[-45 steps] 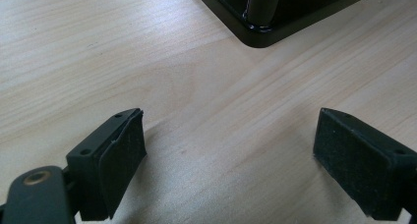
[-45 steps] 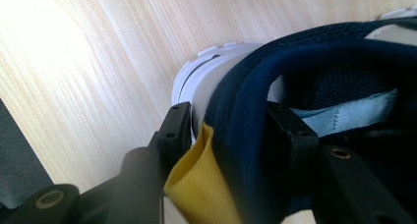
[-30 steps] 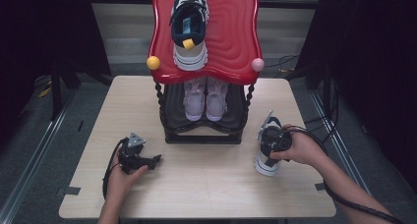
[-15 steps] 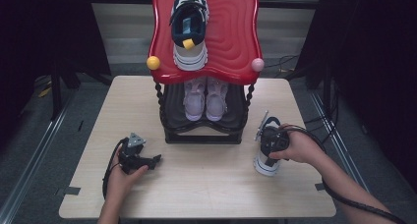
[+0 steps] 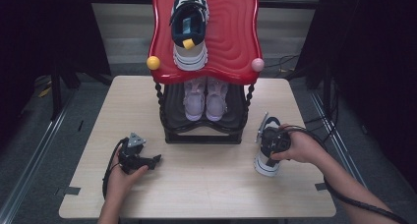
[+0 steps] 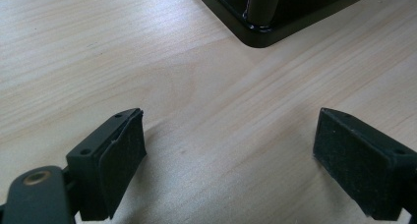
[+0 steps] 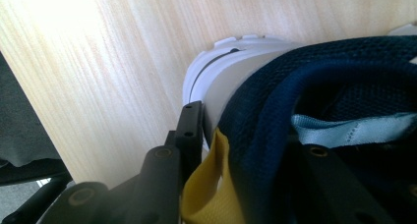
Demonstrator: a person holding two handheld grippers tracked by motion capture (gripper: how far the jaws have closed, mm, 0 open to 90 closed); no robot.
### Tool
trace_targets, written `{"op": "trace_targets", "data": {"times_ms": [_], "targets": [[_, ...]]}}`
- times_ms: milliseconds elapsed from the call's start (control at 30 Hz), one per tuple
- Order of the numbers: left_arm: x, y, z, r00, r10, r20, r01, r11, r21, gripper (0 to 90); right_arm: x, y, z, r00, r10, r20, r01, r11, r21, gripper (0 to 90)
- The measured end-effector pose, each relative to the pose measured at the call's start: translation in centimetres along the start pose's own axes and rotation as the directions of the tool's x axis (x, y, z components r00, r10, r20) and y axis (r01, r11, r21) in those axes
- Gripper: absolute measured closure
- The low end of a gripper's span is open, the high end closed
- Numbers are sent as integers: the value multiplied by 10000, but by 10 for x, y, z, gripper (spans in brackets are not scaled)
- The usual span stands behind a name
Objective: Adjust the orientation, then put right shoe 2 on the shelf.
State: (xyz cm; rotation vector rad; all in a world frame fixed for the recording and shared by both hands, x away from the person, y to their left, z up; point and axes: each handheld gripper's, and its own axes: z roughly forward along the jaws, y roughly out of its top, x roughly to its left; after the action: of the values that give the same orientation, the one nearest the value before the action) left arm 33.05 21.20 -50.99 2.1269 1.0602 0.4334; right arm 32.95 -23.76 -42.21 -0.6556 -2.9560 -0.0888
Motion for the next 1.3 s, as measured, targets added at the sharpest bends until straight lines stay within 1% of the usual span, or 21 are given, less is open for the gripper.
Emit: {"op": "trace_targets", "data": {"times_ms": [100, 133, 167, 267, 300, 333, 367, 400, 433, 533, 600, 633, 667, 767, 833, 867, 900, 933, 1033, 1200, 1300], "targets": [[-1, 0, 0, 10000, -90, 11, 90, 9999, -56, 118, 1, -1, 0, 9998, -94, -165, 91, 9998, -190, 702], [0, 0, 0, 10000, -5, 1, 5, 10000, -4, 117, 2, -1, 0, 9999, 8, -139, -10, 9999, -167, 703], [0, 0, 0, 10000, 1, 15, -1, 10000, 4, 117, 1, -2, -1, 9996, -257, -91, 256, 9995, -164, 703], [0, 0, 0, 10000, -1, 0, 1, 10000, -4, 118, 2, -3, -1, 9998, -207, -18, 206, 9998, -62, 703], [0, 0, 0, 10000, -3, -1, 3, 10000, -15, 117, 1, -4, 0, 9993, -384, 4, 384, 9991, -169, 703], [-1, 0, 0, 10000, -89, 8, 89, 9999, -52, 117, 4, -5, -2, 9999, -166, 10, 166, 9999, -16, 703], [-1, 0, 0, 10000, -84, 9, 84, 10000, -46, 117, 2, -6, -2, 9989, -459, 71, 459, 9989, -18, 703], [0, 0, 0, 10000, -7, -1, 7, 10000, -10, 117, 3, -6, -2, 9992, -406, 40, 407, 9991, -118, 703], [0, 0, 0, 10000, -4, 1, 4, 10000, -5, 117, 4, -6, -3, 9995, -311, 40, 310, 9995, 45, 702], [-1, 0, 0, 10000, -89, 10, 89, 10000, -45, 117, 5, -7, -6, 9986, -512, 139, 513, 9987, -56, 702], [-1, 0, 0, 10000, -95, 13, 95, 9999, -48, 117, 8, -8, -9, 9995, -293, 137, 293, 9996, 40, 703], [0, 0, 0, 10000, -3, 10, 3, 10000, 6, 118, 8, -7, -9, 9987, -501, 94, 503, 9985, -200, 702], [0, 0, 0, 10000, 0, 13, 0, 10000, 6, 117, 8, -8, -11, 9979, -632, 123, 634, 9978, -172, 702], [0, 0, 0, 10000, -20, 8, 20, 10000, -6, 117, 12, -8, -15, 9982, -598, 69, 599, 9980, -208, 702], [0, 0, 0, 10000, -24, 8, 24, 10000, -18, 117, 12, -8, -18, 9968, -792, 94, 794, 9966, -234, 702], [0, 0, 0, 10000, 4, 12, -4, 10000, 8, 117, 14, -8, -21, 9980, -620, 123, 619, 9981, 50, 702], [0, 0, 0, 10000, -2, 15, 2, 10000, 6, 117, 15, -8, -22, 9983, -574, 134, 574, 9983, -27, 702], [-1, 0, 0, 10000, -94, 9, 94, 9999, -59, 117, 14, -8, -24, 9970, -766, 145, 768, 9970, -106, 702], [0, 0, 0, 10000, -5, 4, 5, 10000, -4, 117, 14, -9, -30, 9961, -872, 147, 876, 9958, -254, 702], [-1, 0, 0, 9999, -106, 13, 106, 9999, -63, 117, 15, -9, -38, 9940, -1089, 134, 1090, 9940, -80, 702], [0, 0, 0, 10000, -5, 10, 5, 10000, -2, 117, 18, -8, -41, 9942, -1061, 160, 1061, 9944, 0, 702]]}}
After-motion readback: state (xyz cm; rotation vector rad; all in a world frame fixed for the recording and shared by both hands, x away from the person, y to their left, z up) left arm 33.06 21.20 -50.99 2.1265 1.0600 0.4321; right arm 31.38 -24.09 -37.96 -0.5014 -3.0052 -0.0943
